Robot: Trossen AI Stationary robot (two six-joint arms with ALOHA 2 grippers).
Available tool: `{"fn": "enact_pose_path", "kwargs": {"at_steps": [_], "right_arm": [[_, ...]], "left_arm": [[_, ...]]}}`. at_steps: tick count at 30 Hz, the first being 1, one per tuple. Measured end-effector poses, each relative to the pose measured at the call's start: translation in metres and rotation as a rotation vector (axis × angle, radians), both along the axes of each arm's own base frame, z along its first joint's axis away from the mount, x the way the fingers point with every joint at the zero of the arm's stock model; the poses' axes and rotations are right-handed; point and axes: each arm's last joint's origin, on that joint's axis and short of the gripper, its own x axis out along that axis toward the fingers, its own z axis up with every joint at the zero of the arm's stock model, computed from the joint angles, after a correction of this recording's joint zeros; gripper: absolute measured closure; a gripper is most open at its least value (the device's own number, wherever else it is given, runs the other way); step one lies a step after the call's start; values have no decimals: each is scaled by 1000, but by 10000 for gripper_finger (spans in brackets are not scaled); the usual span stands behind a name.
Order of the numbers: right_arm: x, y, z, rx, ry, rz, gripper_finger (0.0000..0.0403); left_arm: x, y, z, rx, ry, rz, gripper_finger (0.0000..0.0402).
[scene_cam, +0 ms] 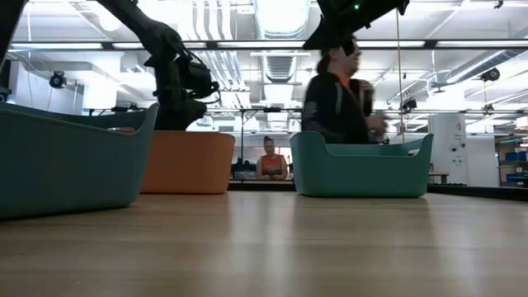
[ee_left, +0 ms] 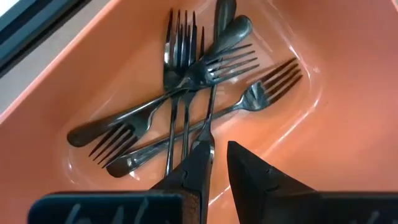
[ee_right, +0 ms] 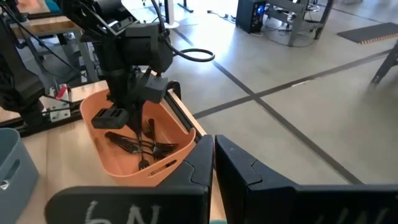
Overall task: Sort silverware by color (type)
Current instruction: Return to Home Position
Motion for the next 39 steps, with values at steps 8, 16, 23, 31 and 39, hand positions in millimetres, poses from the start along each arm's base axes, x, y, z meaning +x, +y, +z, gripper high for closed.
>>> {"fn": "enact_pose_path", "kwargs": {"at_steps": [8, 16, 23, 31, 39], "right_arm": [[-1, -1, 0, -27, 16, -45, 394], [-1, -2, 1, -34, 11, -59, 394], [-1, -2, 2, -21, 0, -66, 394], [-1, -2, 2, -27, 9, -75, 394], [-2, -3, 2, -52, 25, -115, 394]], "left_arm": [[1, 1, -1, 36, 25, 37, 364], [2, -1, -1, 92, 26, -378, 364], [-5, 6, -1, 128, 19, -589, 364], [-10, 15, -7, 13, -104, -369, 364], [8, 12, -28, -104, -135, -268, 364]]}}
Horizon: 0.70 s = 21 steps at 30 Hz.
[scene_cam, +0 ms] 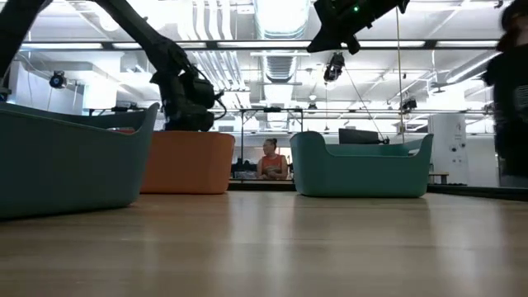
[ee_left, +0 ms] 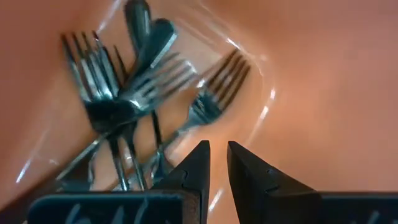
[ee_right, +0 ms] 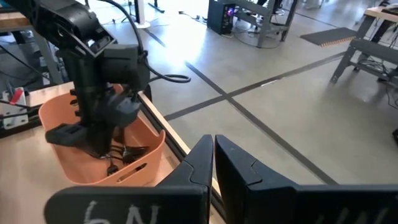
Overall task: Sort silverware by color (type)
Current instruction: Return to Home Position
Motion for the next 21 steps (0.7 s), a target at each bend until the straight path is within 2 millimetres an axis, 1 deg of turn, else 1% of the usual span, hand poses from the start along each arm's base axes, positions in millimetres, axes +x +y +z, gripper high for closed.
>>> {"fn": "enact_pose_path", "kwargs": {"at_steps": [3, 6, 10, 12, 17, 21], "right_arm": [[0, 0, 0, -1, 1, -2, 394], [0, 0, 0, -1, 2, -1, 394], [0, 0, 0, -1, 3, -1, 394], [0, 0, 0, -1, 3, -2, 394], [0, 0, 0, -1, 3, -2, 394], [0, 0, 0, 0, 4, -2, 394]], "left_arm": [[1, 3, -6, 29, 45, 22, 364], [0, 5, -8, 96, 118, 32, 364], [1, 7, -8, 122, 106, 1, 364], [2, 7, -8, 138, 99, -37, 364], [2, 7, -8, 185, 91, -221, 364], [2, 7, -8, 182, 95, -238, 364]]}}
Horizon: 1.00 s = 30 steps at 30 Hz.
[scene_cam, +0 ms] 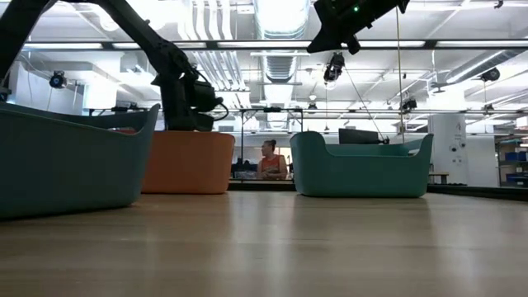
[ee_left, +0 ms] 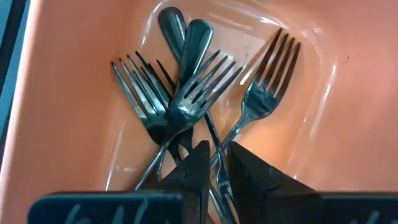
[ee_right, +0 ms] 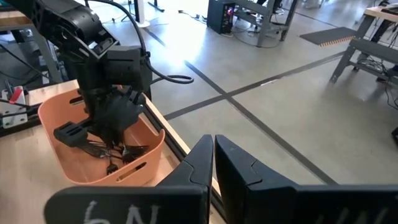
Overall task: Sort silverware by color (type)
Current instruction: Return to Home Position
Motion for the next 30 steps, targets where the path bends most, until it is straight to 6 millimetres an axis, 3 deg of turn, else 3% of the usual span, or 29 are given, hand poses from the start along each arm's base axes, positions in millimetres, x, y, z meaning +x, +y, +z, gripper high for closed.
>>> {"fn": "enact_pose_path", "kwargs": {"at_steps": [21, 25, 30], "right_arm": [[0, 0, 0, 8, -4, -4, 394], [0, 0, 0, 30, -20, -12, 394], [3, 7, 9, -6, -56, 21, 394]], "left_arm": [[3, 7, -23, 8, 87, 49, 364], [2, 5, -15, -4, 89, 78, 364], [0, 1, 20, 29, -20, 88, 364]]}}
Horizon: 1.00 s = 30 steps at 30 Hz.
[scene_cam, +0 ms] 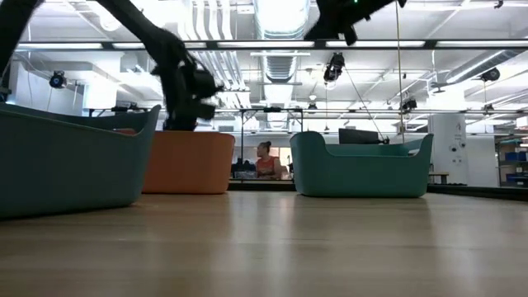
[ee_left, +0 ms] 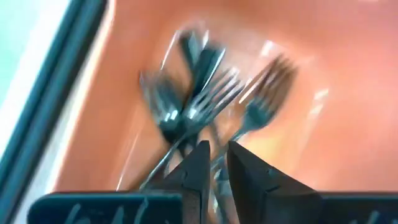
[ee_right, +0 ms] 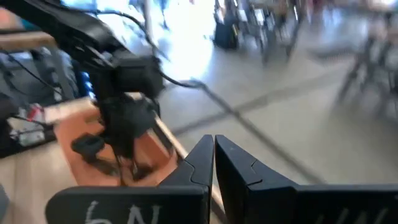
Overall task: Sort silverware by color (type)
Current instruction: Return to Home Position
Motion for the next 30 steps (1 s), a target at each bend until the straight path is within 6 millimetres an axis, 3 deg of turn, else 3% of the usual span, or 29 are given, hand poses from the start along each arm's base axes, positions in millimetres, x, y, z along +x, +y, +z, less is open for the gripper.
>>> {"fn": "enact_pose_path", "kwargs": {"at_steps": [4, 9, 14, 22, 30], "right_arm": [[6, 10, 10, -104, -69, 61, 394], [13, 21, 1, -79, -74, 118, 394], [13, 40, -9, -89, -53, 190, 394], [-18, 61, -12, -150, -189, 337, 394], [-41, 77, -40, -51, -216, 532, 394]], "left_arm": [[-2, -8, 41, 34, -227, -61, 364], [-10, -30, 97, 66, -603, -196, 364], [-28, -58, 135, 150, -792, -176, 364], [-47, -105, 153, 140, -1052, -37, 364], [-57, -134, 154, 184, -1313, 214, 364]]}}
